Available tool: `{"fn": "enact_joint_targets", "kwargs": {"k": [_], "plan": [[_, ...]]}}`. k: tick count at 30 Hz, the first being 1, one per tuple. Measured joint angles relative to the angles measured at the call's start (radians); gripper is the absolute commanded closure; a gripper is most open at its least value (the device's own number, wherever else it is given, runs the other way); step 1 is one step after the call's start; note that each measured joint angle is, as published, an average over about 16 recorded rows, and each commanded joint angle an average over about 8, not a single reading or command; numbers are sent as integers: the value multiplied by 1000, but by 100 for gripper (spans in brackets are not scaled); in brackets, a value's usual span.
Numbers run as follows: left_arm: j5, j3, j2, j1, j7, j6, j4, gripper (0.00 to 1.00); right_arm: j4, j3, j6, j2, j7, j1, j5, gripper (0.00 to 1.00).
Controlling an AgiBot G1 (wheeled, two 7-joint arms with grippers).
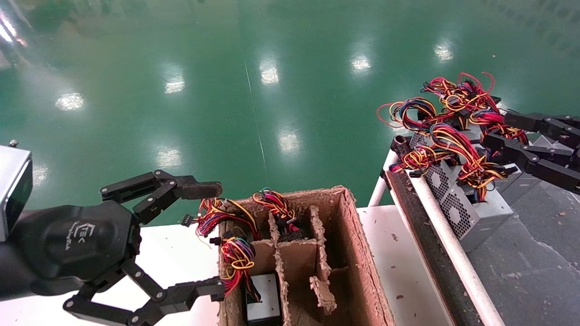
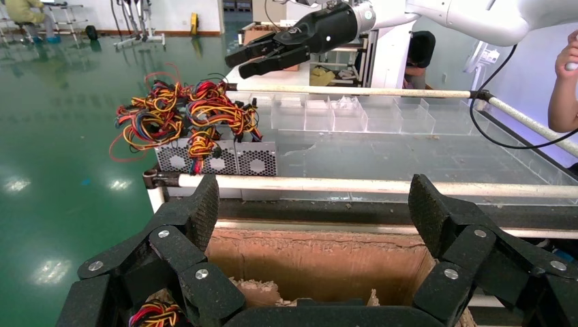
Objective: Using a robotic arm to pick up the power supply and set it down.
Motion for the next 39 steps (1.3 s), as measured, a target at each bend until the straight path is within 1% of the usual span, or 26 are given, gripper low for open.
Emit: {"fn": "enact_joint_targets", "kwargs": {"k": [39], "plan": [[0, 1, 0, 0, 0, 0, 0, 0, 291, -84, -90, -78, 70, -46, 123, 0]]}}
